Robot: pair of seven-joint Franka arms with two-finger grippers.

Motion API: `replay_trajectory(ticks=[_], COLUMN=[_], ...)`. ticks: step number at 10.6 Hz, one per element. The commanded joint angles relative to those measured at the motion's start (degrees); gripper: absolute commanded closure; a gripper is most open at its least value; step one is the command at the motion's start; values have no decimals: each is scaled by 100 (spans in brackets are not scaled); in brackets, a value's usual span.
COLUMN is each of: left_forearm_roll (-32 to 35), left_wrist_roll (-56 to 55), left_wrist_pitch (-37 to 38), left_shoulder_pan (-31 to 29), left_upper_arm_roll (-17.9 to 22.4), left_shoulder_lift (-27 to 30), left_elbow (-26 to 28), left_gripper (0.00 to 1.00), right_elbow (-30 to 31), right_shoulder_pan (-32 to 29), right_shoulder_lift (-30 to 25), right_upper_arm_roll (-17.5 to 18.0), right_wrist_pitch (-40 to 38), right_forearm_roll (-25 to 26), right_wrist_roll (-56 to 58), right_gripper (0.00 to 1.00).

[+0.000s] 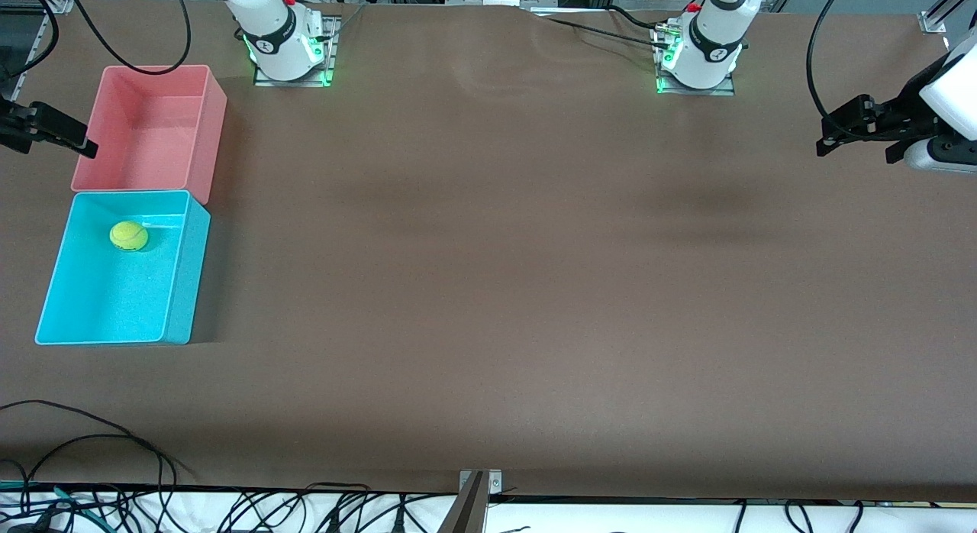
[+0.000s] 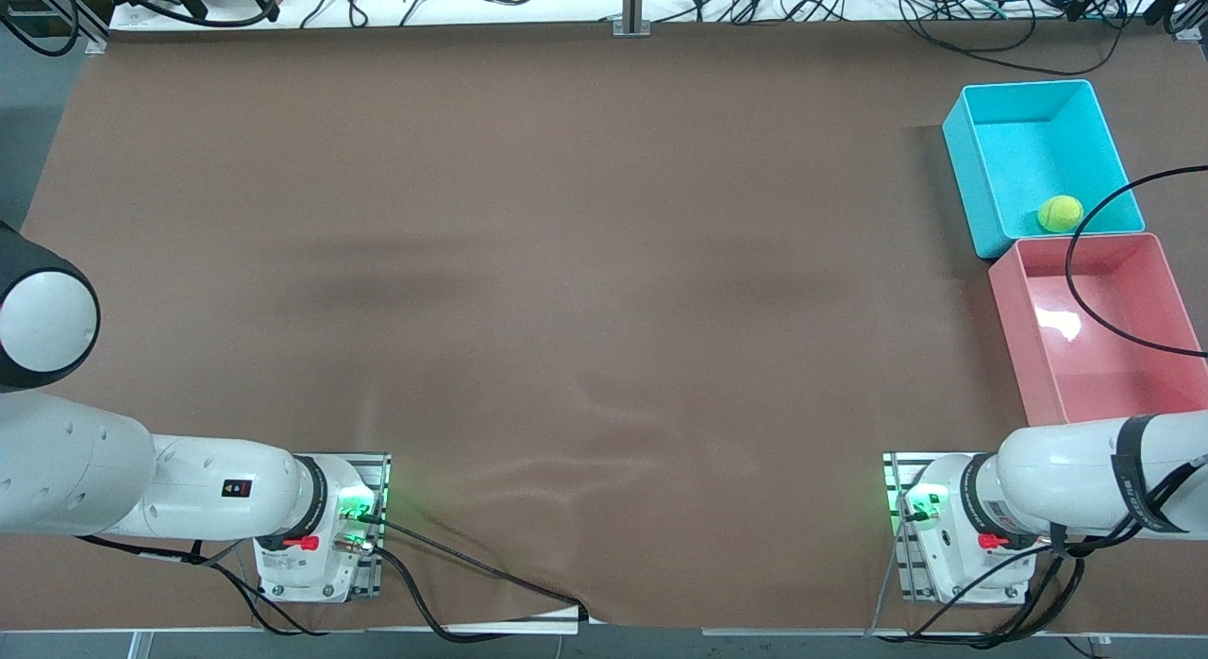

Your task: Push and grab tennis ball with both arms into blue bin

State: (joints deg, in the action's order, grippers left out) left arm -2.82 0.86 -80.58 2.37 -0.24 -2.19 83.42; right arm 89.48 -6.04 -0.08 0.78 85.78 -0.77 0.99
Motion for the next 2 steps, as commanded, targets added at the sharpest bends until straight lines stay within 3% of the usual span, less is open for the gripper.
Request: replay_trajectory(ticks=[1, 2], left_forearm_roll=[-140, -140], left_wrist_roll=[-42, -42], left_wrist_pitch=[121, 121], left_shoulder_pan=[27, 27], left_upper_arm_roll=[6, -2], left_shoulder_lift=[-71, -71], left_elbow=[-194, -194], left_gripper=[0, 0], right_elbow=[210, 219], right_shoulder_pan=[-108, -116], right_shoulder_lift=[-229, -211], right_upper_arm_roll=[115, 115], right_wrist_pitch=[88, 97], right_forearm_roll=[94, 94], right_wrist_roll=[-91, -82], right_gripper=[0, 0])
